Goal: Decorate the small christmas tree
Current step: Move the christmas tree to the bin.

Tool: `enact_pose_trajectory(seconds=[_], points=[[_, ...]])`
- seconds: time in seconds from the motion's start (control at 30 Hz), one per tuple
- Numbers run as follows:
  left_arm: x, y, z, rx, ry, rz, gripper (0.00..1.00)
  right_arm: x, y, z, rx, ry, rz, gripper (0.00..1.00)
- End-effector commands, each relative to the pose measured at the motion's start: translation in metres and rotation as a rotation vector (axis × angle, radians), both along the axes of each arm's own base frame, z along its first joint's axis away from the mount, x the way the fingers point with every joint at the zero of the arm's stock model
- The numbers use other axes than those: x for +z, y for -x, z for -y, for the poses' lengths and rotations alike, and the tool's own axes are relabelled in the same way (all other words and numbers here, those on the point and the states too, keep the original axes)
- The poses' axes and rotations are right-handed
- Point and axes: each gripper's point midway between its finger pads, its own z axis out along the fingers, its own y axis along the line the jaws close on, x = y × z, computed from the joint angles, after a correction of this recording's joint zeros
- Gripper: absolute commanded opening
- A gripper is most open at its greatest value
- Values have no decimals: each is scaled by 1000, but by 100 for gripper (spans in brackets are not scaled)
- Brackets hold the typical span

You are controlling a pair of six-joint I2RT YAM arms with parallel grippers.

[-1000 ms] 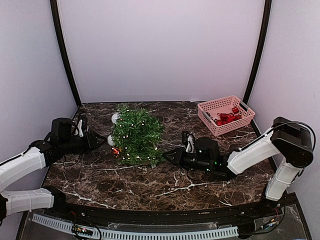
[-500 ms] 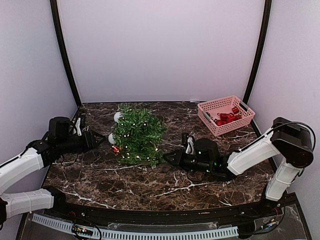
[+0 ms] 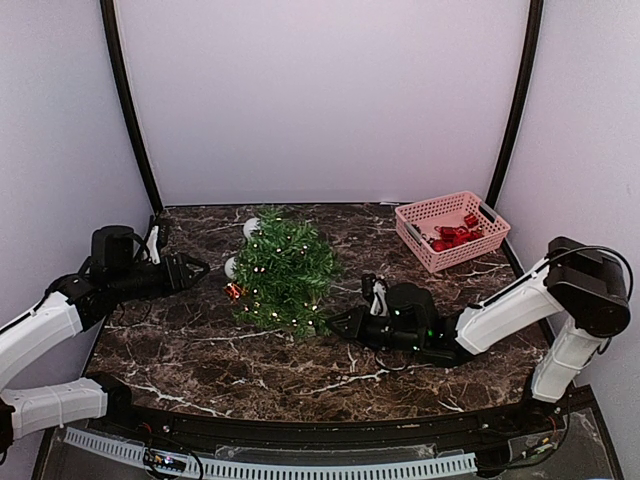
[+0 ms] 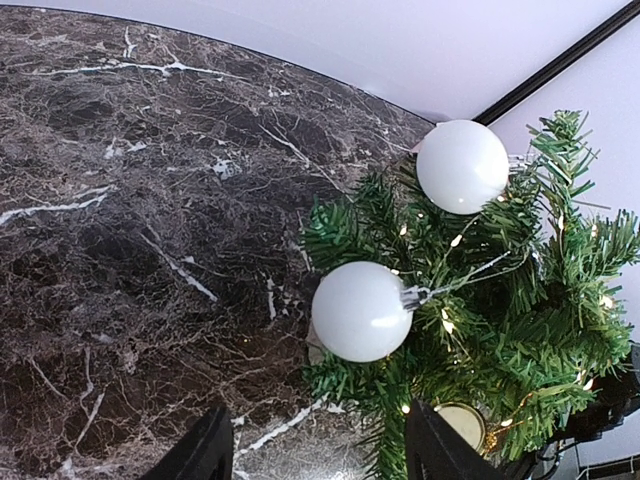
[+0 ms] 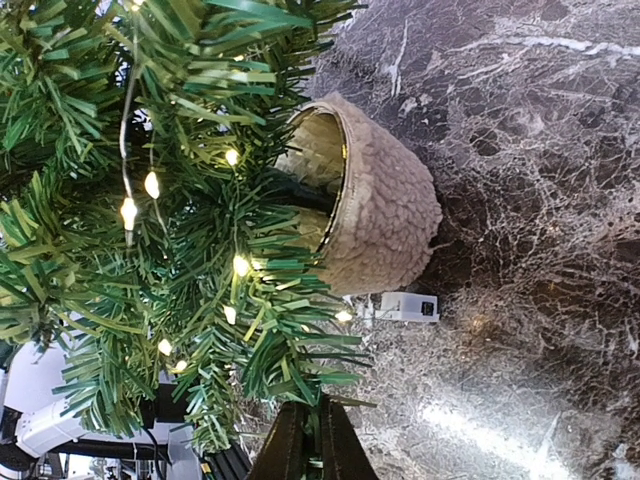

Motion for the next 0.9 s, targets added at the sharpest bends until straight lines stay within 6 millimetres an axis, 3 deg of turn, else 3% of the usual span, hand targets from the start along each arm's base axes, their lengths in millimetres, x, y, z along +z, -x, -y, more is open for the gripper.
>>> enact_pose_trajectory(seconds=[0.0,0.1,0.33,0.5,0.67,0.87], points=[[11,0,-1,-7,-3,27,61,3,7,2,6,2,-6,8],[11,1,-2,-4,-6,29,61,6,8,3,8,-1,0,11],[15,1,-4,5,-14,38,64,18,0,21,-61,36,65,41],[16,2,-8,14,-34,31,69,23,-2,44,-114,95,105,57],[28,1,-14,28,-76,52,76,36,-14,77,-180,205,182,69],[47,-12,-18,-7,-145,58,81,82,-58,140,-290,394,312,78]])
